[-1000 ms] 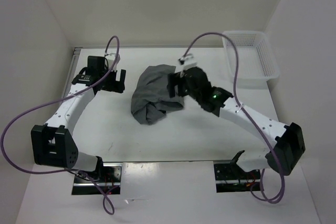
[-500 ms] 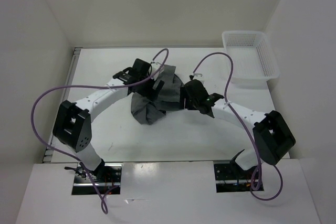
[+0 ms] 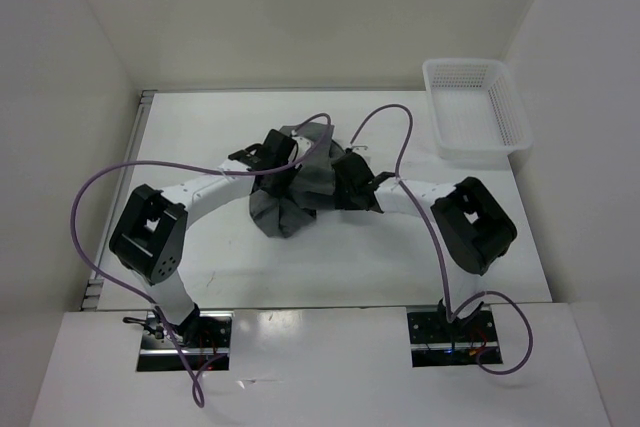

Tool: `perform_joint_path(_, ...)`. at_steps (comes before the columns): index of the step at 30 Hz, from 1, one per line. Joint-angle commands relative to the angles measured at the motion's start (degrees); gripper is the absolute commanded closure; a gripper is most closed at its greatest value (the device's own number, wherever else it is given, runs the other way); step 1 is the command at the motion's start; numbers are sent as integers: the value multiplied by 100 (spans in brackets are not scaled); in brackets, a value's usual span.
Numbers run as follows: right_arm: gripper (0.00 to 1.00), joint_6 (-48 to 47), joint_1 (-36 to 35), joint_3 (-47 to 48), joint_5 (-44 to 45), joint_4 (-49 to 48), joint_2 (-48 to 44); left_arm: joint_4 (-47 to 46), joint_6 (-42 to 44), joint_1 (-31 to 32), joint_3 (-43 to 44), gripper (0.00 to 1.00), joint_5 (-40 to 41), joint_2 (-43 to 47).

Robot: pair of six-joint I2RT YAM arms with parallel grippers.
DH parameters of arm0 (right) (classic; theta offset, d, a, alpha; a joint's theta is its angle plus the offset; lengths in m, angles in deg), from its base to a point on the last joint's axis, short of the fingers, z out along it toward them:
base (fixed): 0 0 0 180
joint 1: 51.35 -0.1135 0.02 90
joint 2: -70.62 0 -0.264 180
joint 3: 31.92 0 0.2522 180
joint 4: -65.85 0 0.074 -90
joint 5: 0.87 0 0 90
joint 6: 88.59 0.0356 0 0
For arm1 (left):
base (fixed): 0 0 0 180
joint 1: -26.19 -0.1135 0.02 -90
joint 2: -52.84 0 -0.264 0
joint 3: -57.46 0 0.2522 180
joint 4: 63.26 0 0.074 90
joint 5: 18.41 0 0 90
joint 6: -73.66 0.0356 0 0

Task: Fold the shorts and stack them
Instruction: Flatten the shorts out

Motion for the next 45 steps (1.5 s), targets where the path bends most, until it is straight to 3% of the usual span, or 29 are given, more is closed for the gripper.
perform_joint_path(1,51,240,163,299,398,-66,122,-180,16,0,117,61,130,-64)
perform_joint_path(2,64,293,338,299,398,-66,122,-180,16,0,64,65,182,-64)
perform_joint_path(3,72,294,409,230,398,-170,-17,-180,16,0,64,77,182,-64)
perform_joint_path(5,88,356,524,150,336,-311,-185,-180,16,-69,64,88,182,-64)
perform_joint_path(8,99,268,647,97,336,-619,-448,21,16,-316,274,93,130,67)
perform_joint_path(11,100,4,778,202,336,-734,-502,346,16,-649,608,95,-151,269)
perform_joint_path(15,100,-259,1234,1148,686,-462,-309,795,16,-1492,872,95,-826,751)
perform_joint_path(17,100,-425,1437,1633,810,-172,-98,971,16,-2227,786,91,-1152,928)
perform_joint_path(20,100,-654,1754,2774,872,92,236,1138,16,-2759,189,82,-1523,1297)
perform_joint_path(21,97,-707,1842,2995,785,162,358,1138,16,-2760,-4,79,-1575,1498)
perform_joint_path(22,78,-786,1964,3224,550,259,490,1217,16,-2760,-354,76,-1662,1605)
perform_joint_path(25,30,-1173,1966,4007,145,698,1000,1331,16,-2812,-752,47,-1987,1939)
perform_joint_path(27,28,-1227,1966,4202,91,848,1063,1332,16,-2812,-990,26,-2058,2088)
perform_joint_path(30,23,-1227,1843,3676,90,621,495,1332,16,-2952,-1122,16,-2059,2142)
perform_joint_path(35,26,-1112,1194,2036,-277,164,-439,1183,16,-3015,-1175,11,-1901,2203)
perform_joint_path(40,26,-903,86,1162,-1156,-214,-458,716,16,-2673,-702,9,-1654,1730)
perform_joint_path(42,26,-840,-47,1012,-1640,-547,-458,497,16,-2488,-464,9,-1348,1440)
perform_joint_path(45,25,-629,-47,819,-1485,-698,-301,32,16,-1952,-463,9,-490,1053)
